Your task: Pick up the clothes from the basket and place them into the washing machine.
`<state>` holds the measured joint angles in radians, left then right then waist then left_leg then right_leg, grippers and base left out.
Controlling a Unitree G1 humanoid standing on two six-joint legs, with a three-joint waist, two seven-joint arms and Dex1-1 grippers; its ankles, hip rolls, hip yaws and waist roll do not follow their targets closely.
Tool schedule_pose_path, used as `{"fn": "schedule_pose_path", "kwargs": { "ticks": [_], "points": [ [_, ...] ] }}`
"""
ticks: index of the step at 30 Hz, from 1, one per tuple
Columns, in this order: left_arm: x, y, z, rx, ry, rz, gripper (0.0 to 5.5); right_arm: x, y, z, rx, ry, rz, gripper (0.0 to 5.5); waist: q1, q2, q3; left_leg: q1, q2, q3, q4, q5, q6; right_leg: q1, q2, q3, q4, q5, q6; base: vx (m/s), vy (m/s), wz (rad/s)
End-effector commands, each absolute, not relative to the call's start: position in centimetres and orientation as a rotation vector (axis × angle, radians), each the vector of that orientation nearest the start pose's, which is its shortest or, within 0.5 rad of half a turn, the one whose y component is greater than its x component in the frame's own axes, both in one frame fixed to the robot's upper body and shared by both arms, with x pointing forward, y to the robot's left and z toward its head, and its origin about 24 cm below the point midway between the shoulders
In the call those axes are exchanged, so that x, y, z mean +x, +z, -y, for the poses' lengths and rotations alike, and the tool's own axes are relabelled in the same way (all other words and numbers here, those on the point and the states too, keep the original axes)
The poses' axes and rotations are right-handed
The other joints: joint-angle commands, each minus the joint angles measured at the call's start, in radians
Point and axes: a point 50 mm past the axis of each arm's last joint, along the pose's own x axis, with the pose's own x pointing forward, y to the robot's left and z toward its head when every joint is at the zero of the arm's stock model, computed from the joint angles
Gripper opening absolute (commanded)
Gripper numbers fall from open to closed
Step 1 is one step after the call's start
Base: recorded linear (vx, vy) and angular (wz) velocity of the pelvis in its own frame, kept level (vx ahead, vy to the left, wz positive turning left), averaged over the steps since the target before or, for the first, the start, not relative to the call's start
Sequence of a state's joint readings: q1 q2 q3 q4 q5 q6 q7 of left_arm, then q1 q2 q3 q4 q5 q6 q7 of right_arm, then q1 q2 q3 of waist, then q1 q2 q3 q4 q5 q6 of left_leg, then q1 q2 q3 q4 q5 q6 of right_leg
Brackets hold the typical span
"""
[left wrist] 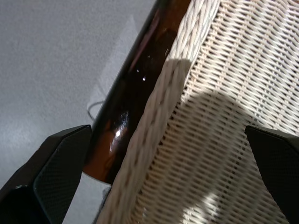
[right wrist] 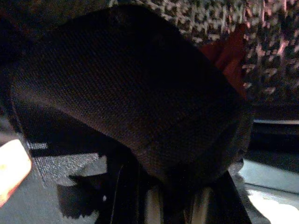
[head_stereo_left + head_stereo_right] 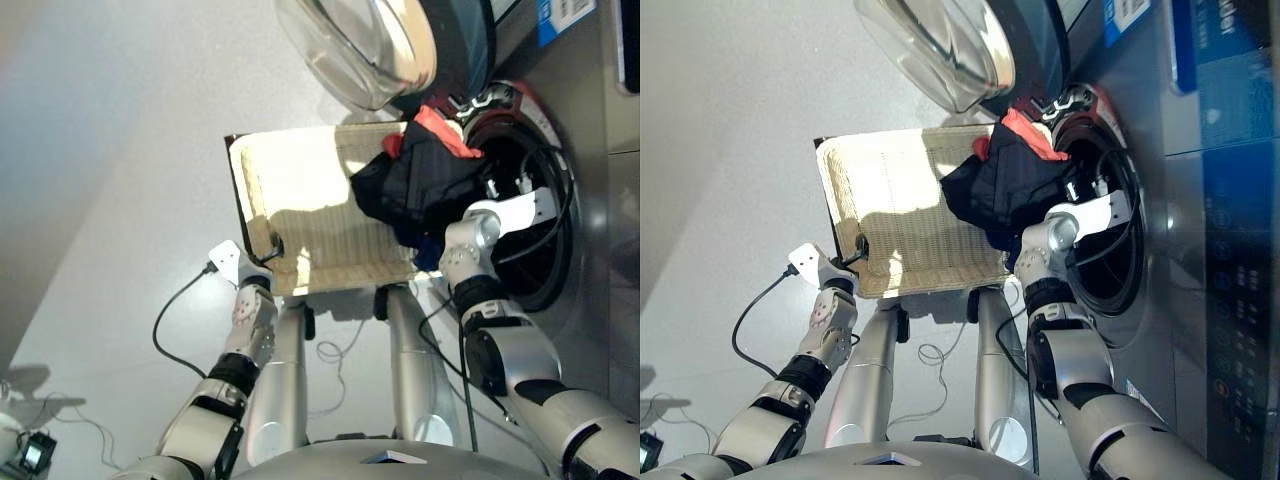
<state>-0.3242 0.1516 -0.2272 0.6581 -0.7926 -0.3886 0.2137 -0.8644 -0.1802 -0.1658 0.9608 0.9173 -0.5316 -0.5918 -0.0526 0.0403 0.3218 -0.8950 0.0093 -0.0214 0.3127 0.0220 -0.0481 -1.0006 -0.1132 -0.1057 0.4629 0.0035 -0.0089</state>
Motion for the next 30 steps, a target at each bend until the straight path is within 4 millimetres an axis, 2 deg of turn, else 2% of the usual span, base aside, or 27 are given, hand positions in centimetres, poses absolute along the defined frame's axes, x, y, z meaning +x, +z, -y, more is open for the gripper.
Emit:
{"fn": "schedule_pose_path", "kwargs": {
  "ticks": [1,4,5,7,8,9,10,11,12,14,15,18,19,20,22,23,24,25,26,27,28,30],
  "points": [
    [30.0,1.5,-18.1,-0.484,0.283,0.009,5.50,36.9,15.3,27.0,0.964,-0.966,0.378,0.00,-0.004,0.037,-0.032,-0.050,-0.025,0.022,0.189,-0.214,0.057,-0.026,0.006,0.047,0.045,-0.089,0.104,0.000,0.000,0.000],
    [30.0,1.4,-18.0,-0.487,0.273,0.006,5.50,36.9,17.2,28.4,0.934,-0.980,0.433,0.00,0.000,0.041,-0.028,-0.079,-0.020,0.029,0.208,-0.219,0.060,-0.056,0.009,0.054,0.059,-0.088,0.102,0.000,0.000,0.000],
    [29.9,1.4,-17.9,-0.472,0.256,0.005,5.50,36.6,18.8,30.1,0.875,-0.988,0.478,0.00,-0.001,0.042,-0.029,-0.089,-0.020,0.026,0.218,-0.223,0.061,-0.073,0.015,0.064,0.069,-0.090,0.102,0.000,0.000,0.000],
    [29.9,1.5,-17.8,-0.467,0.243,0.011,5.50,35.8,21.0,31.7,0.817,-1.011,0.568,0.00,-0.001,0.049,-0.033,-0.100,-0.018,0.033,0.225,-0.231,0.062,-0.091,0.016,0.073,0.080,-0.097,0.102,0.000,0.000,0.000],
    [29.9,1.5,-17.7,-0.469,0.240,0.011,5.50,35.8,21.1,31.7,0.812,-1.015,0.570,0.00,0.002,0.050,-0.035,-0.103,-0.018,0.034,0.226,-0.232,0.062,-0.095,0.016,0.074,0.083,-0.098,0.102,0.000,0.000,0.000],
    [29.8,1.3,-17.8,-0.457,0.237,0.006,5.50,34.3,22.5,33.8,0.751,-1.085,0.657,0.00,-0.002,0.054,-0.038,-0.112,-0.017,0.038,0.236,-0.236,0.063,-0.104,0.020,0.076,0.091,-0.102,0.101,0.000,0.000,0.000],
    [29.8,1.3,-17.7,-0.459,0.232,0.005,5.50,34.3,22.6,33.9,0.745,-1.094,0.660,0.00,0.004,0.056,-0.040,-0.116,-0.016,0.039,0.239,-0.238,0.063,-0.108,0.021,0.077,0.093,-0.102,0.101,0.000,0.000,0.000],
    [29.6,0.9,-18.0,-0.431,0.235,-0.006,5.50,32.5,24.2,36.3,0.676,-1.189,0.736,0.00,0.002,0.055,-0.047,-0.119,-0.014,0.037,0.247,-0.242,0.064,-0.111,0.024,0.076,0.101,-0.110,0.099,0.000,0.000,0.000],
    [29.6,0.9,-18.1,-0.424,0.234,-0.004,5.50,31.6,25.4,37.3,0.632,-1.227,0.784,0.00,0.003,0.053,-0.051,-0.123,-0.013,0.036,0.252,-0.243,0.063,-0.116,0.025,0.078,0.107,-0.110,0.100,0.000,0.000,0.000],
    [29.8,1.1,-18.2,-0.426,0.243,0.004,5.50,30.3,26.7,38.9,0.516,-1.302,0.797,0.00,0.003,0.051,-0.058,-0.128,-0.011,0.034,0.254,-0.241,0.059,-0.123,0.025,0.079,0.113,-0.109,0.102,0.000,0.000,0.000],
    [29.9,1.2,-18.0,-0.430,0.239,0.008,5.50,29.7,27.1,39.5,0.458,-1.343,0.796,0.00,0.002,0.050,-0.063,-0.128,-0.011,0.032,0.252,-0.240,0.057,-0.124,0.023,0.080,0.113,-0.109,0.102,0.000,0.000,0.000],
    [30.0,1.4,-17.8,-0.431,0.237,0.013,5.50,29.7,27.2,39.7,0.390,-1.361,0.770,0.00,0.001,0.049,-0.070,-0.121,-0.014,0.031,0.240,-0.237,0.052,-0.119,0.022,0.078,0.106,-0.107,0.102,0.000,0.000,0.000],
    [30.1,1.5,-17.8,-0.431,0.234,0.019,5.50,29.9,26.3,40.0,0.309,-1.363,0.702,0.00,0.000,0.044,-0.074,-0.120,-0.015,0.028,0.234,-0.234,0.049,-0.115,0.022,0.076,0.100,-0.106,0.101,0.000,0.000,0.000],
    [30.1,1.5,-17.5,-0.434,0.228,0.017,5.50,30.0,26.2,39.8,0.303,-1.368,0.701,0.00,-0.002,0.044,-0.075,-0.119,-0.014,0.028,0.230,-0.232,0.047,-0.113,0.021,0.073,0.097,-0.101,0.101,0.000,0.000,0.000],
    [30.3,1.7,-17.3,-0.438,0.227,0.023,5.50,30.8,24.8,39.4,0.246,-1.346,0.620,0.00,-0.004,0.042,-0.078,-0.117,-0.015,0.026,0.223,-0.229,0.045,-0.107,0.021,0.069,0.085,-0.097,0.101,0.000,0.000,0.000],
    [30.4,1.8,-17.2,-0.446,0.224,0.027,5.50,31.1,24.6,39.1,0.210,-1.329,0.608,0.28,-0.002,0.043,-0.078,-0.118,-0.014,0.026,0.221,-0.225,0.044,-0.106,0.020,0.067,0.085,-0.095,0.102,0.000,0.000,0.000],
    [30.4,1.7,-17.2,-0.447,0.226,0.027,5.50,31.2,24.6,39.0,0.207,-1.329,0.608,1.79,-0.004,0.044,-0.079,-0.119,-0.015,0.025,0.221,-0.225,0.044,-0.106,0.020,0.067,0.084,-0.095,0.102,0.000,0.000,0.000],
    [30.4,1.8,-17.0,-0.441,0.215,0.028,5.50,31.9,22.7,38.6,0.136,-1.276,0.517,4.77,-0.001,0.045,-0.082,-0.115,-0.017,0.019,0.212,-0.220,0.041,-0.101,0.017,0.065,0.082,-0.094,0.101,0.000,0.000,0.000],
    [30.4,1.7,-17.0,-0.440,0.215,0.028,5.50,31.8,22.7,38.6,0.138,-1.274,0.516,5.50,-0.001,0.045,-0.082,-0.114,-0.018,0.018,0.210,-0.219,0.041,-0.100,0.017,0.064,0.082,-0.094,0.101,0.000,0.000,0.000],
    [30.4,1.7,-17.1,-0.442,0.202,0.026,5.50,32.9,20.9,38.0,0.139,-1.116,0.434,5.50,0.003,0.040,-0.084,-0.109,-0.017,0.016,0.201,-0.213,0.037,-0.091,0.014,0.061,0.075,-0.088,0.101,0.000,0.000,0.000],
    [30.4,1.6,-17.2,-0.444,0.203,0.026,5.50,32.9,20.9,38.1,0.144,-1.109,0.432,5.50,0.002,0.040,-0.083,-0.107,-0.017,0.016,0.198,-0.212,0.037,-0.089,0.013,0.061,0.073,-0.088,0.101,0.000,0.000,0.000],
    [30.3,1.0,-17.2,-0.455,0.203,-0.001,5.50,34.2,18.7,36.3,0.166,-0.965,0.365,5.50,0.002,0.032,-0.077,-0.087,-0.015,0.017,0.180,-0.202,0.032,-0.063,0.011,0.057,0.050,-0.076,0.102,0.000,0.000,0.000]
  ]
}}
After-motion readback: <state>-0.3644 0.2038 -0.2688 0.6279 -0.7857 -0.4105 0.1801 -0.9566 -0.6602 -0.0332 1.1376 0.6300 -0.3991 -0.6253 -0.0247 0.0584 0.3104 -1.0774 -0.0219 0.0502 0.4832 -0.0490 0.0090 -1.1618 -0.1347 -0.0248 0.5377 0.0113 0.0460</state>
